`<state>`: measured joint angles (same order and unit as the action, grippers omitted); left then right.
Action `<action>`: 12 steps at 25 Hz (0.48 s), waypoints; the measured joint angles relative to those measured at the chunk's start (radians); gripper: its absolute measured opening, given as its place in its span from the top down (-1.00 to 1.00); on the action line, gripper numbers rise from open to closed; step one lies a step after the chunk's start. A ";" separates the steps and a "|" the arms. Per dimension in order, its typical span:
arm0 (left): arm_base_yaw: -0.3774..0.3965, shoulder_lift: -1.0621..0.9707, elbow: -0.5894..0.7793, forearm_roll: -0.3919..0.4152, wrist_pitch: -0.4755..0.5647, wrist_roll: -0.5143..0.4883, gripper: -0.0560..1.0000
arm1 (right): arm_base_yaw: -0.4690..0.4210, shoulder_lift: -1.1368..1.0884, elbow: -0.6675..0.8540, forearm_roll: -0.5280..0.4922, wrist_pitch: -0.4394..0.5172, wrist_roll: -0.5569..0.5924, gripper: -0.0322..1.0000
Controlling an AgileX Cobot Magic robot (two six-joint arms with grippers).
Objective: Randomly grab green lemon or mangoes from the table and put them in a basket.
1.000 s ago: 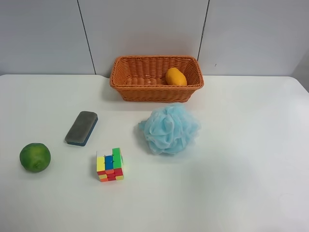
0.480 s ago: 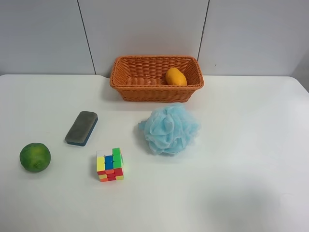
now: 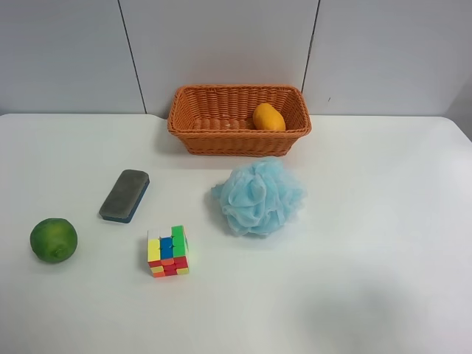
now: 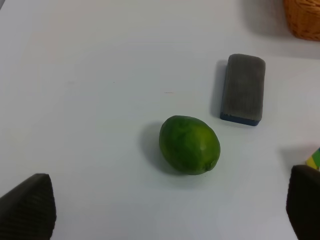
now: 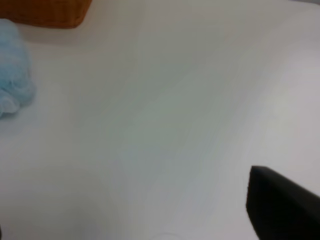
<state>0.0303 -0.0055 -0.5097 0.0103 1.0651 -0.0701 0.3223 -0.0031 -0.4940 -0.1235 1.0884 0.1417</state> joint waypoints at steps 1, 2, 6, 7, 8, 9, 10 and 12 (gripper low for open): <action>0.000 0.000 0.000 0.000 0.000 0.000 -0.82 | 0.000 0.000 0.000 -0.001 -0.003 -0.001 -0.94; 0.000 0.000 0.000 0.000 0.000 0.000 -0.82 | 0.000 0.000 0.000 -0.004 -0.006 -0.001 -0.94; 0.000 0.000 0.000 0.000 0.000 0.000 -0.82 | -0.061 0.000 0.000 -0.005 -0.017 -0.009 -0.94; 0.000 0.000 0.000 0.000 0.000 0.000 -0.82 | -0.099 0.000 0.001 -0.003 -0.018 -0.018 -0.94; 0.000 0.000 0.000 0.000 0.000 0.000 -0.82 | -0.134 0.000 0.002 0.004 -0.018 -0.025 -0.94; 0.000 0.000 0.000 0.000 0.000 0.000 -0.82 | -0.178 0.000 0.002 0.009 -0.019 -0.039 -0.94; 0.000 0.000 0.000 0.000 0.000 0.000 -0.82 | -0.220 0.000 0.003 0.021 -0.020 -0.056 -0.94; 0.000 0.000 0.000 0.000 0.000 0.000 -0.82 | -0.283 0.000 0.011 0.047 -0.023 -0.084 -0.94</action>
<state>0.0303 -0.0055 -0.5097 0.0103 1.0651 -0.0701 0.0396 -0.0031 -0.4833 -0.0767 1.0656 0.0574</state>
